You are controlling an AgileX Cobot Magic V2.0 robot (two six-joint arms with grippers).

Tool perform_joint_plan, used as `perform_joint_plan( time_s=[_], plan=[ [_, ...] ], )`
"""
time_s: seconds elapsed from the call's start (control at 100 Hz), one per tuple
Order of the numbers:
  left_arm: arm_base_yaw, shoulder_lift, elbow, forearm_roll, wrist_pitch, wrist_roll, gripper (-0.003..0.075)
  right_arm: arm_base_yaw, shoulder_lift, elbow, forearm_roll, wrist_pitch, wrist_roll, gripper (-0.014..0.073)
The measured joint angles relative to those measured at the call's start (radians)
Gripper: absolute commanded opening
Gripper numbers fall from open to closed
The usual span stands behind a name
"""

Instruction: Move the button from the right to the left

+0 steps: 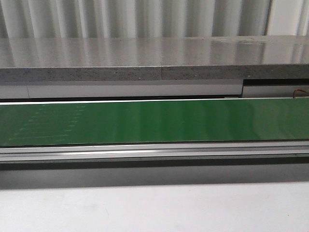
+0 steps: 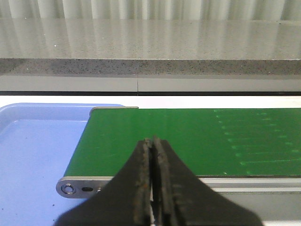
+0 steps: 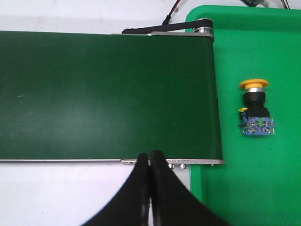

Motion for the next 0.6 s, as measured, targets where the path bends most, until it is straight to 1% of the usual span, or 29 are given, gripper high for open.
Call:
perform_joint_plan(
  time_s=[0.03, 0.08, 0.13, 0.15, 0.2, 0.22, 0.23, 0.27, 0.3, 0.33, 0.47, 0.6],
  plan=[
    [0.000, 0.000, 0.000, 0.000, 0.000, 0.000, -0.0020, 0.000, 0.024, -0.016, 0.000, 0.006, 0.000, -0.0025],
    [0.000, 0.000, 0.000, 0.000, 0.000, 0.000, -0.0020, 0.000, 0.057, -0.039, 0.000, 0.019, 0.000, 0.0042],
    [0.000, 0.000, 0.000, 0.000, 0.000, 0.000, -0.0020, 0.000, 0.091, -0.062, 0.000, 0.036, 0.000, 0.0156],
    [0.000, 0.000, 0.000, 0.000, 0.000, 0.000, -0.0020, 0.000, 0.104, -0.071, 0.000, 0.038, 0.000, 0.0188],
    [0.000, 0.000, 0.000, 0.000, 0.000, 0.000, -0.0020, 0.000, 0.135, -0.091, 0.000, 0.050, 0.000, 0.0319],
    [0.000, 0.000, 0.000, 0.000, 0.000, 0.000, -0.0020, 0.000, 0.147, -0.099, 0.000, 0.051, 0.000, 0.0351],
    [0.000, 0.000, 0.000, 0.000, 0.000, 0.000, -0.0020, 0.000, 0.151, -0.101, 0.000, 0.054, 0.000, 0.0380],
    [0.000, 0.000, 0.000, 0.000, 0.000, 0.000, -0.0020, 0.000, 0.174, -0.115, 0.000, 0.058, 0.000, 0.0453],
    [0.000, 0.000, 0.000, 0.000, 0.001, 0.000, -0.0020, 0.000, 0.188, -0.124, 0.000, 0.058, 0.000, 0.0483],
    [0.000, 0.000, 0.000, 0.000, 0.001, 0.000, -0.0020, 0.000, 0.205, -0.134, -0.006, 0.060, 0.000, 0.0497],
    [0.000, 0.000, 0.000, 0.000, 0.001, 0.000, -0.0020, -0.024, 0.268, -0.190, -0.008, 0.076, 0.000, 0.0489],
    [0.000, 0.000, 0.000, 0.000, 0.001, 0.000, -0.0020, -0.107, 0.320, -0.253, -0.012, 0.095, 0.000, 0.0489]
  ],
)
